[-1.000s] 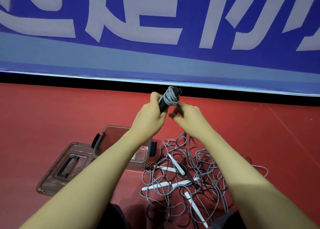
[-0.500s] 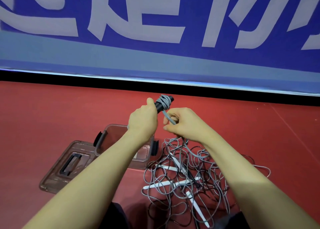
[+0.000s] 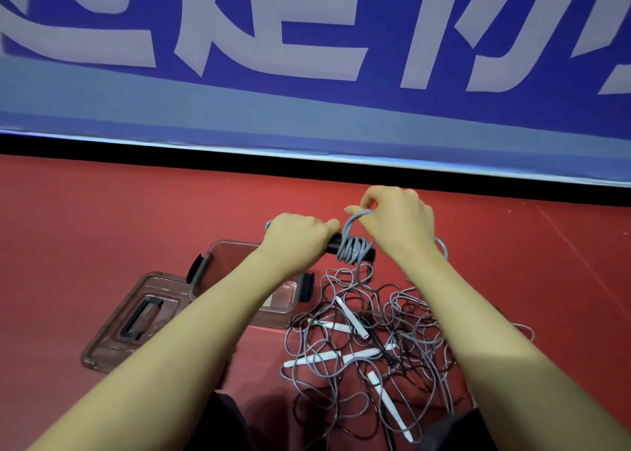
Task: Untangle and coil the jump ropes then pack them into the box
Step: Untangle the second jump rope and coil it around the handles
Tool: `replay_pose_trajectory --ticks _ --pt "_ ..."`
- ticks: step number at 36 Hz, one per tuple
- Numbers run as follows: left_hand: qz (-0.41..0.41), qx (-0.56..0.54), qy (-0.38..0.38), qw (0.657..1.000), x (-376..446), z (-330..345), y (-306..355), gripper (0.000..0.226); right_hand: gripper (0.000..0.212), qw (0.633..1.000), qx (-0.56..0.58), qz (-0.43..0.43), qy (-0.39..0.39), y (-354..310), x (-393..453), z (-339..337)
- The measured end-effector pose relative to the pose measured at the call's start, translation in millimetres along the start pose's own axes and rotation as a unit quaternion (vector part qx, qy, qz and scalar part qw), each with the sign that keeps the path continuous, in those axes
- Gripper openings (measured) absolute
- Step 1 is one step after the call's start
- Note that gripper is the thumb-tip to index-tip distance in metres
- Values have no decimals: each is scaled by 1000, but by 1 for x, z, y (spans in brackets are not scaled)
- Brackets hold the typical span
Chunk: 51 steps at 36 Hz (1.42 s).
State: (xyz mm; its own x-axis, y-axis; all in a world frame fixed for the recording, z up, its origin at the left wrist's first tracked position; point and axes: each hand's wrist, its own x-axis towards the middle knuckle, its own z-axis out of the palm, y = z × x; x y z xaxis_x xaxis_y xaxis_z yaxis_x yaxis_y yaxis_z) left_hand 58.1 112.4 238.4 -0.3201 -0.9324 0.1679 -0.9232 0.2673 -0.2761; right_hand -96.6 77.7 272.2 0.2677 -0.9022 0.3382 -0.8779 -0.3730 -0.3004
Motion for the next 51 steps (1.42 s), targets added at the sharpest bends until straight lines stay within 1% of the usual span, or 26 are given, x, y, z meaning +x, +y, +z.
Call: replay_pose_trajectory --ticks 1,4,6,8,12,14,16,17,19,20,21,23,26,28,30,33,35,38,41,45,48,50,51 --pt "25 -2 35 999 0 0 -2 10 35 1000 -15 -1 -7 1 1 -2" --pt "73 -8 106 992 -1 3 -8 6 36 996 -77 -23 -28 5 2 -6" --pt "104 -17 125 987 -1 7 -10 13 33 990 -127 -52 -38 8 1 -8" --pt "139 -36 153 978 -2 5 -12 15 32 982 -166 -77 -43 8 -1 -8" --pt "185 -76 240 950 -3 -3 -11 11 36 982 -164 -89 -37 7 -5 -7" --pt "190 -107 254 942 -3 -7 -9 8 37 986 -134 -95 -39 5 -6 -6" --pt "169 -154 257 939 -4 -9 -6 17 38 988 -119 -96 -32 5 -7 -6" --pt "146 -200 249 936 -5 -10 -5 18 36 988 -115 -99 -27 4 -5 -7" --pt "67 -314 233 918 -9 -13 -3 17 22 986 -126 -99 -37 2 -5 -4" --pt "20 -363 226 904 -10 -14 -1 17 15 988 -118 -102 -24 1 -5 -1" --pt "-23 -397 224 890 -10 -16 2 21 14 989 -99 -110 6 0 -5 2" --pt "-89 -435 226 867 -7 -20 5 30 16 992 -51 -101 53 0 -6 5" --pt "-164 -466 228 839 0 -23 6 30 18 997 -42 -67 -17 1 -8 11" --pt "-203 -467 223 831 4 -22 4 27 19 998 -23 -57 -35 3 -7 17" --pt "-231 -452 219 833 5 -20 3 26 21 997 -3 -53 -56 0 -7 19" --pt "-265 -424 195 844 6 -19 3 25 25 990 1 -77 -122 -3 -10 23" --pt "-283 -411 173 849 6 -17 3 25 22 984 21 -89 -152 -6 -11 21" --pt "-301 -391 144 858 6 -12 2 25 13 975 71 -106 -180 -10 -13 20" --pt "-309 -363 121 871 6 -9 1 23 15 967 96 -133 -196 -15 -13 14" --pt "-314 -288 76 901 4 -2 -2 23 22 963 71 -175 -193 -19 -17 9" --pt "-298 -198 9 934 3 -1 -1 26 13 959 -3 -224 -174 -20 -17 4" --pt "-277 -145 -32 949 3 -2 0 23 12 953 -87 -259 -129 -20 -15 1" --pt "-265 -121 -45 956 3 -3 1 21 11 949 -124 -276 -91 -19 -15 0"
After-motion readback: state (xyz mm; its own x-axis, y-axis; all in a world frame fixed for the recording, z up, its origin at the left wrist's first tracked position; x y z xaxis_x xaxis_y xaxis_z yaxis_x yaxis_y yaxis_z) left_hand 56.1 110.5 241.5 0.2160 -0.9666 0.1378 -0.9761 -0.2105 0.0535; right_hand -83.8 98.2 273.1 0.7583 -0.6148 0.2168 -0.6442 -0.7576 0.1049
